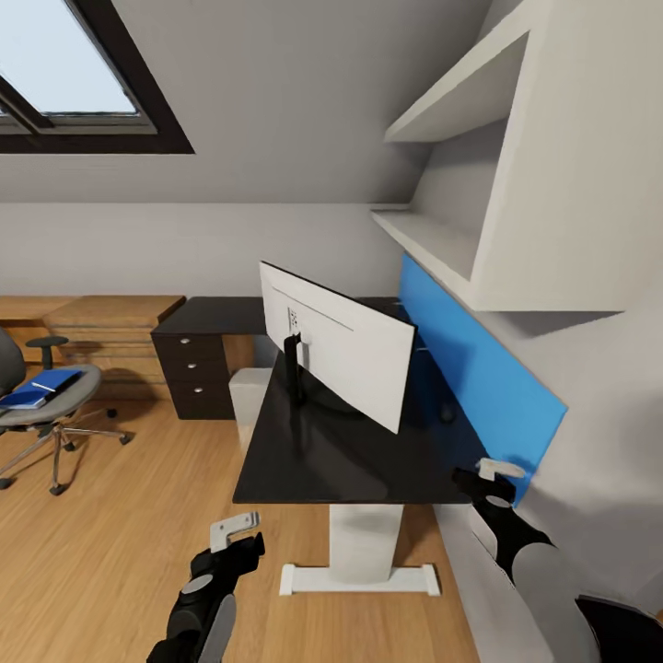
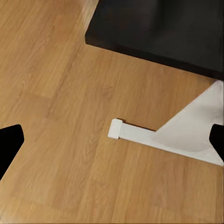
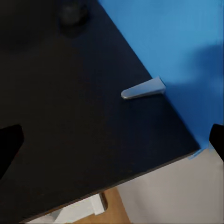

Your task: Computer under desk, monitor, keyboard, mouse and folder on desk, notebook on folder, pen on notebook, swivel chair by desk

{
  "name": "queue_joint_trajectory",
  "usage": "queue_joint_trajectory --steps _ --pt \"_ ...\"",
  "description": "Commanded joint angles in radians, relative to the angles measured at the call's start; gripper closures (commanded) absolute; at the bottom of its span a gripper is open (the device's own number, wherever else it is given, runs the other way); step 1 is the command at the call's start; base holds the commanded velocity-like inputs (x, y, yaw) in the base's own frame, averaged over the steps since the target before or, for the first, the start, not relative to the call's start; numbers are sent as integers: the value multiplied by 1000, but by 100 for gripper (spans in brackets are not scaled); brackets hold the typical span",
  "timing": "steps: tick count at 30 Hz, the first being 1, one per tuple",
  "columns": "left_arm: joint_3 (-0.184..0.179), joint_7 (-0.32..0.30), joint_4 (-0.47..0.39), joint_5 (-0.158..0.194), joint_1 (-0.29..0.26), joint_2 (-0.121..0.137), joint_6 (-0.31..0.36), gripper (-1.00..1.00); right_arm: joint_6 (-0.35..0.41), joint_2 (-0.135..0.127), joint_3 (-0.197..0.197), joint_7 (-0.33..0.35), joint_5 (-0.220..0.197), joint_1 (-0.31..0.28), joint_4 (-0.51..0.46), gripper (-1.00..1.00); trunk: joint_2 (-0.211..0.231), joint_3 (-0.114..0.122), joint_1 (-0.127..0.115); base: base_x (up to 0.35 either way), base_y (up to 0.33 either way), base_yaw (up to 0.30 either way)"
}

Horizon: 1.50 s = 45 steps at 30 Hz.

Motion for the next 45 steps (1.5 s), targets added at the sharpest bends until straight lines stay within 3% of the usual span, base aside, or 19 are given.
queue_joint_trajectory --steps 1,7,19,31,45 --pt "-2 9 -9 11 -1 0 3 -100 -10 -3 -3 0 3 -1 6 -100 -1 -1 1 319 -119 0" --pt "-4 9 -43 13 -1 1 8 -100 -30 -16 -3 6 5 -1 20 -100 -1 -1 1 319 -119 0" --pt "-1 9 -81 14 -1 4 11 -100 -34 -18 -3 7 7 -3 25 -100 -1 -1 1 307 -39 0" --pt "4 14 -86 12 -1 5 7 -100 -8 -17 -3 18 6 -3 21 -100 -1 -1 1 68 -1 0" --pt "5 13 -104 11 -1 6 11 -100 24 -17 -3 46 7 -4 20 -100 -1 -1 1 240 0 0"
